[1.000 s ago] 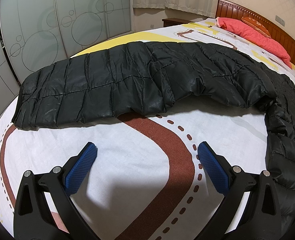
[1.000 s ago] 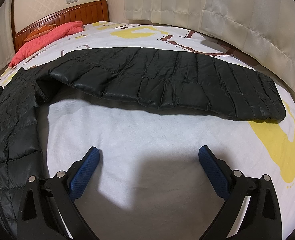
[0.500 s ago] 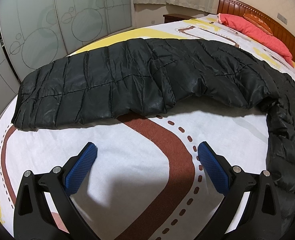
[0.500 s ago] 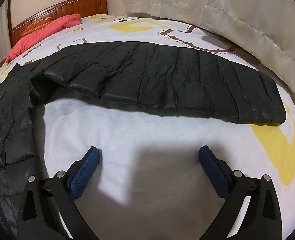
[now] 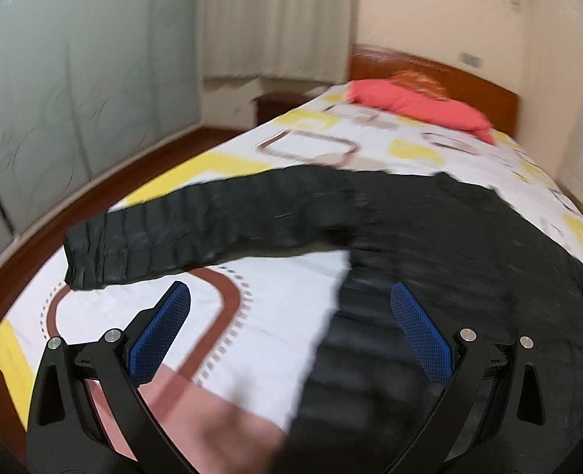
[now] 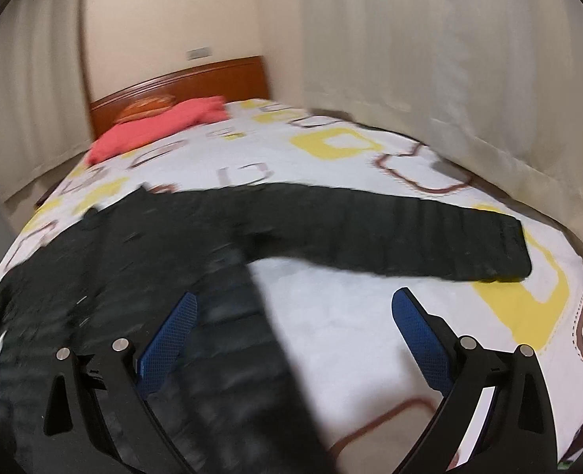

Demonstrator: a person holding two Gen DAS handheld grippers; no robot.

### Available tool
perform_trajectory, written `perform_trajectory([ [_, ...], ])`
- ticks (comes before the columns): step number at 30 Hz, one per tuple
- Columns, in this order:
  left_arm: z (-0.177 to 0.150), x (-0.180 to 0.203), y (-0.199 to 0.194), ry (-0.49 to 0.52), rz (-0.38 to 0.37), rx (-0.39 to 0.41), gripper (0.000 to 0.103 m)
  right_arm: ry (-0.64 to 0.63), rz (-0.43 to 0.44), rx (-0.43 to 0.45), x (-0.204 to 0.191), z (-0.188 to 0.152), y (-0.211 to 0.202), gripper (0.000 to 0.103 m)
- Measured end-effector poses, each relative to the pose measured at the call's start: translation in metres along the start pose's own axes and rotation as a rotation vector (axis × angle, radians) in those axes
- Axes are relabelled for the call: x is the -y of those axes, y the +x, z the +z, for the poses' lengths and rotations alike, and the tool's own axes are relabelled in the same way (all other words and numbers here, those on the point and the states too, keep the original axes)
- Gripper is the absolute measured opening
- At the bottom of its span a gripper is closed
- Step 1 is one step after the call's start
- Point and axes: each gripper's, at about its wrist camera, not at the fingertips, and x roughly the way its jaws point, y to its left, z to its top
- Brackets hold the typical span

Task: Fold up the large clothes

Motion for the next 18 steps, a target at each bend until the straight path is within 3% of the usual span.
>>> perform_trajectory([
  [4,-0.022,0.030,-0.030,0.063,-0.064,-0.023,0.101,-0.020,0.108,-0.034,-0.022,-0.018,-0.026,0.098],
  [10,-0.055,0.044,-0.071,0.048,-0.108,-0.034,0.101,-0.071,0.148,-0.012,-0.051,-0.040,-0.073,0.098],
  [18,-0.083,0.051,-0.091,0.078,-0.101,-0.093,0.101,-0.115,0.178,-0.021,-0.073,-0.058,-0.095,0.098],
])
